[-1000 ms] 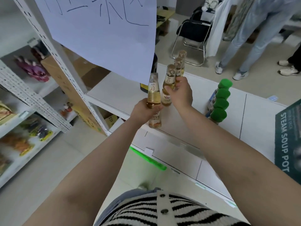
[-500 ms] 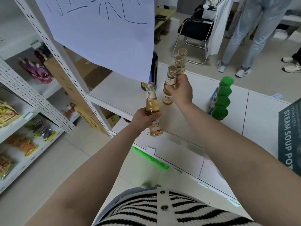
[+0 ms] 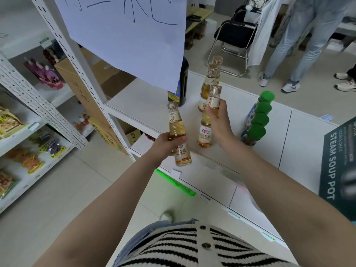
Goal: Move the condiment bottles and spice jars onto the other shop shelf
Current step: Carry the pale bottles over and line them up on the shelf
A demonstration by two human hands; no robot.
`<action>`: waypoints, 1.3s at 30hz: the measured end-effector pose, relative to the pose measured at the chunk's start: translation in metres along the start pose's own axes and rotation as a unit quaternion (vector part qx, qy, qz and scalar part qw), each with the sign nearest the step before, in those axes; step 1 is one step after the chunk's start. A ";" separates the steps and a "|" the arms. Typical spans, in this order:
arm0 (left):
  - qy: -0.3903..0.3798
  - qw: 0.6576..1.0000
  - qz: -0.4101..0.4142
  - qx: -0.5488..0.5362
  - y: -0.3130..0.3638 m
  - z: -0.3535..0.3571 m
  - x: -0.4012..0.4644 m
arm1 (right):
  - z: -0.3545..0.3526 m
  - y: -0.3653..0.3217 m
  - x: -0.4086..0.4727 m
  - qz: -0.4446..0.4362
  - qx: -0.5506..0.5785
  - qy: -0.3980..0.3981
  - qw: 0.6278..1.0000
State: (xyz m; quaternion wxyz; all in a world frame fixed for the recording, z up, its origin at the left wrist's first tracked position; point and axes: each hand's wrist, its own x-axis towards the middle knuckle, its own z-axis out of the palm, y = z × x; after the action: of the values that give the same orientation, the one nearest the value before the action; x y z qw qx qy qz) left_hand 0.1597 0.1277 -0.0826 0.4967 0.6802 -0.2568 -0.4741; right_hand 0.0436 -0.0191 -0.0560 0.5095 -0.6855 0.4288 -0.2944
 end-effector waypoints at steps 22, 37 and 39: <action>0.257 0.949 -0.063 -0.171 -0.137 -0.096 -0.199 | 0.163 -0.027 -0.160 0.108 0.007 -0.383 0.917; 0.406 0.880 -0.059 -0.239 -0.228 -0.361 -0.389 | 0.459 -0.111 -0.337 0.089 -0.024 -0.506 0.858; 0.426 0.868 -0.056 -0.250 -0.236 -0.388 -0.409 | 0.492 -0.123 -0.354 0.083 -0.029 -0.534 0.841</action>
State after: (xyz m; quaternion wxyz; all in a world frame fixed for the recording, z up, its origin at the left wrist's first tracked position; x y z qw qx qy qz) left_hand 0.3089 0.7191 -0.1184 0.6841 0.6822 0.1455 -0.2133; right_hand 0.3306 0.5284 -0.0783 0.6622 -0.7125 0.1545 0.1730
